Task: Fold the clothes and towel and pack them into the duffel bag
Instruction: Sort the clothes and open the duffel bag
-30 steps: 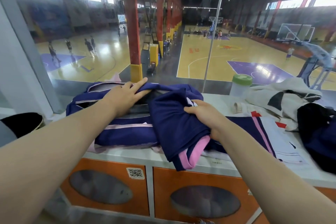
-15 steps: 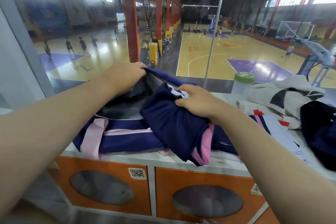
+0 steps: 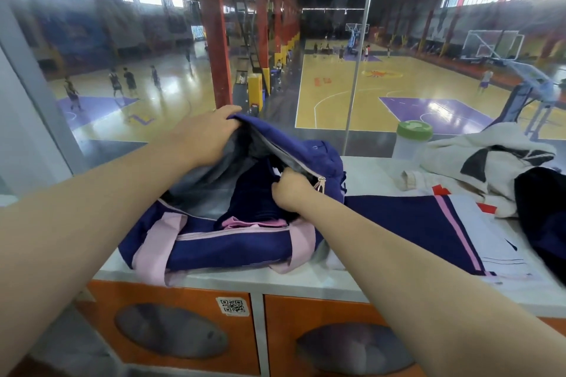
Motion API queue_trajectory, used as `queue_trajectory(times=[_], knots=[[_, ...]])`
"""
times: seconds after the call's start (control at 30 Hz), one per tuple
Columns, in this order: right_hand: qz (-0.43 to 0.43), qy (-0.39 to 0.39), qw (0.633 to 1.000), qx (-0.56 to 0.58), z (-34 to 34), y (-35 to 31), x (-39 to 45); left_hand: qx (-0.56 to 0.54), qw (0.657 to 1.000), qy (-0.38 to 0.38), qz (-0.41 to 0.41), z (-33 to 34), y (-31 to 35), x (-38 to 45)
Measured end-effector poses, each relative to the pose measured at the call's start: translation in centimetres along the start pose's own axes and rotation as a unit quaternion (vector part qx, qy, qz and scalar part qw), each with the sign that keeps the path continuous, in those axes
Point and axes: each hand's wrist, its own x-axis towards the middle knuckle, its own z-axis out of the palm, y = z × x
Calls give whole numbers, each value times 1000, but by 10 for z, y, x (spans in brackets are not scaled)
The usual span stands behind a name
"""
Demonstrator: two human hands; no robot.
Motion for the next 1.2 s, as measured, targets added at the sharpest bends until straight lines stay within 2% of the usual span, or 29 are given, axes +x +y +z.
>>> queue_trajectory(times=[0.1,0.13,0.2,0.27,0.33,0.4,0.5,0.57,0.63,0.7,0.83,0.93,1.03,1.1,1.13,1.2], knots=[[-44,-1,994,-101,3,10,-5,-9,998,-30,-47,10,7,-7],[-56,1,989,-136,4,12,-6,-12,998,-1,-57,12,13,-12],[-96,29,972,-211,2,14,-10,-31,992,103,-59,16,25,-27],[-155,93,948,-260,1,18,-13,-64,978,199,-15,24,37,-48],[-200,137,932,-268,-1,20,-13,-98,971,211,52,36,48,-67],[-228,153,924,-267,-9,19,-12,-166,975,140,42,52,56,-76],[-244,177,914,-273,-30,15,-10,-245,967,4,-70,64,61,-66],[-254,156,910,-287,-38,14,-7,-275,949,-89,-122,67,63,-51],[-278,125,901,-309,-44,13,-7,-309,931,-142,-136,71,70,-35],[-300,120,883,-341,-48,13,-6,-322,920,-177,-140,78,79,-24],[-314,149,833,-430,-52,18,-10,-264,916,-249,-171,87,99,-13],[-276,60,779,-560,-52,24,-17,-217,909,-295,-200,83,109,-4],[-224,-40,747,-624,-61,27,-26,-175,925,-297,-157,86,115,10],[-211,-62,738,-638,-68,25,-28,-137,940,-287,-125,86,117,18],[-207,-68,746,-630,-71,24,-29,-125,944,-286,-109,85,119,21],[-214,-58,783,-581,-73,20,-30,-136,937,-308,-91,80,121,26]])
